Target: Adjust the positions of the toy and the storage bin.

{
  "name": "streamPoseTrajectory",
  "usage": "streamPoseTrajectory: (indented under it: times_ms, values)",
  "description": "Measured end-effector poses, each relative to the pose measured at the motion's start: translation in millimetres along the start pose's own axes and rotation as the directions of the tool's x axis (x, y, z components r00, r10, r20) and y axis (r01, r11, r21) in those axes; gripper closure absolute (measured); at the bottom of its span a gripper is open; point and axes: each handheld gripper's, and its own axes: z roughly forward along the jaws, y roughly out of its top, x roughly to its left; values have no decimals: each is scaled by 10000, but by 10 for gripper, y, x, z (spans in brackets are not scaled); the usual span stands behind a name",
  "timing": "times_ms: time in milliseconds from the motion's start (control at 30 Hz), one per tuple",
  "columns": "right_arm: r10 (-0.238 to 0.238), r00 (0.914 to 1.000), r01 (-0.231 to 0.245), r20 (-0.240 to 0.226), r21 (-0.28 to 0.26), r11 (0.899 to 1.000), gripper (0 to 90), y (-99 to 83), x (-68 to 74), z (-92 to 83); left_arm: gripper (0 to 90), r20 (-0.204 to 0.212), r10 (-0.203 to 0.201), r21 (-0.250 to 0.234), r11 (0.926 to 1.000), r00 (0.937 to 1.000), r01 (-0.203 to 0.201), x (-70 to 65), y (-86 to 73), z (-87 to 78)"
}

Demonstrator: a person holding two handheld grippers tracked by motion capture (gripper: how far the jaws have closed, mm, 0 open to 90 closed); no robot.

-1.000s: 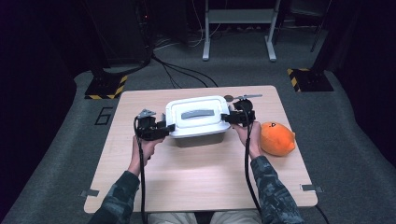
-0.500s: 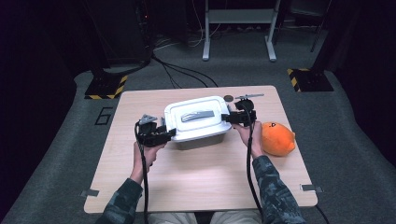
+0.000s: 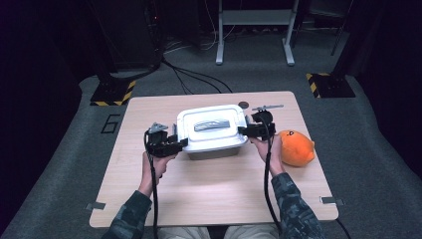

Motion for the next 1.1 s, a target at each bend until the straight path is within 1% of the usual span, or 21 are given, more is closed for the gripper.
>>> streamPoseTrajectory:
  times_ms: [67, 167, 267, 300, 367, 400, 433, 467, 533, 567, 667, 700, 767, 800, 900, 933, 967, 1000, 1033, 1067, 1100]
  values:
    - [78, 10000, -78, -10, -79, 9999, 525, -13, -3, -1, 454, 15, -46, 0, 10000, 10000, 46, 7, 11, 13]
    - [133, 9999, -130, 102, -274, 9995, 524, -16, 1, 18, 445, 48, 184, 4, 9998, 9998, -184, 44, 66, 64]
    - [67, 9998, -60, 193, -330, 9994, 487, -7, 12, 32, 374, 9, 364, 115, 9993, 9993, -364, 43, 98, 93]
    - [67, 9998, -60, 193, -330, 9994, 487, -7, 12, 32, 374, -61, 411, 126, 9991, 9991, -411, 37, 123, 109]
    - [108, 9995, -96, 302, -387, 9992, 459, -6, 28, 27, 311, -124, 627, -3, 9980, 9980, -627, 21, 200, 123]
    - [118, 9994, -105, 316, -397, 9992, 428, -5, 25, 22, 302, -124, 627, -3, 9980, 9980, -627, 21, 200, 123]
    - [104, 9993, -87, 372, -460, 9989, 428, -5, 17, 24, 292, -168, 842, -49, 9964, 9963, -843, 5, 250, 132]
    - [104, 9993, -87, 372, -460, 9989, 428, -5, 17, 24, 286, -168, 842, -49, 9964, 9963, -843, 5, 250, 132]
    - [190, 9992, -175, 361, -405, 9990, 416, -8, 4, 20, 284, -106, 1304, -15, 9915, 9914, -1304, -11, 316, 152]
    - [176, 9991, -161, 378, -396, 9991, 413, -9, 0, 23, 284, 5, 1483, -119, 9889, 9889, -1483, -44, 374, 198]
    - [238, 9990, -223, 382, -416, 9989, 413, -8, 1, 26, 285, 185, 1633, -59, 9866, 9864, -1633, -65, 434, 247]
    - [133, 9992, -118, 367, -407, 9991, 413, -9, 2, 33, 288, 274, 1767, -31, 9843, 9839, -1767, -80, 478, 285]
    - [160, 9991, -145, 386, -387, 9991, 413, -9, 9, 40, 296, 568, 2092, 102, 9776, 9762, -2101, -133, 567, 395]
    - [144, 9992, -131, 370, -356, 9993, 413, -9, 9, 43, 298, 568, 2092, 102, 9776, 9762, -2101, -133, 567, 395]
    - [215, 9991, -202, 357, -365, 9991, 413, -6, 15, 47, 303, 798, 2428, 258, 9691, 9668, -2455, -187, 630, 515]
    - [131, 9994, -120, 329, -353, 9993, 413, -8, 9, 47, 307, 916, 2485, 328, 9671, 9643, -2524, -204, 646, 559]
    - [220, 9991, -205, 370, -410, 9989, 413, -5, 10, 52, 310, 986, 2596, 473, 9631, 9607, -2651, -232, 670, 636]
    - [220, 9991, -205, 370, -410, 9989, 413, -5, 10, 52, 318, 986, 2596, 473, 9631, 9607, -2651, -232, 670, 636]
    - [307, 9990, -294, 310, -410, 9987, 407, -5, 5, 53, 326, 1055, 2680, 646, 9591, 9576, -2755, -239, 679, 706]
    - [343, 9989, -329, 326, -415, 9986, 409, -5, 2, 53, 335, 1100, 2704, 804, 9567, 9565, -2797, -241, 680, 745]
    - [258, 9992, -244, 312, -430, 9988, 410, -8, -14, 51, 345, 1100, 2704, 804, 9567, 9565, -2797, -241, 680, 745]
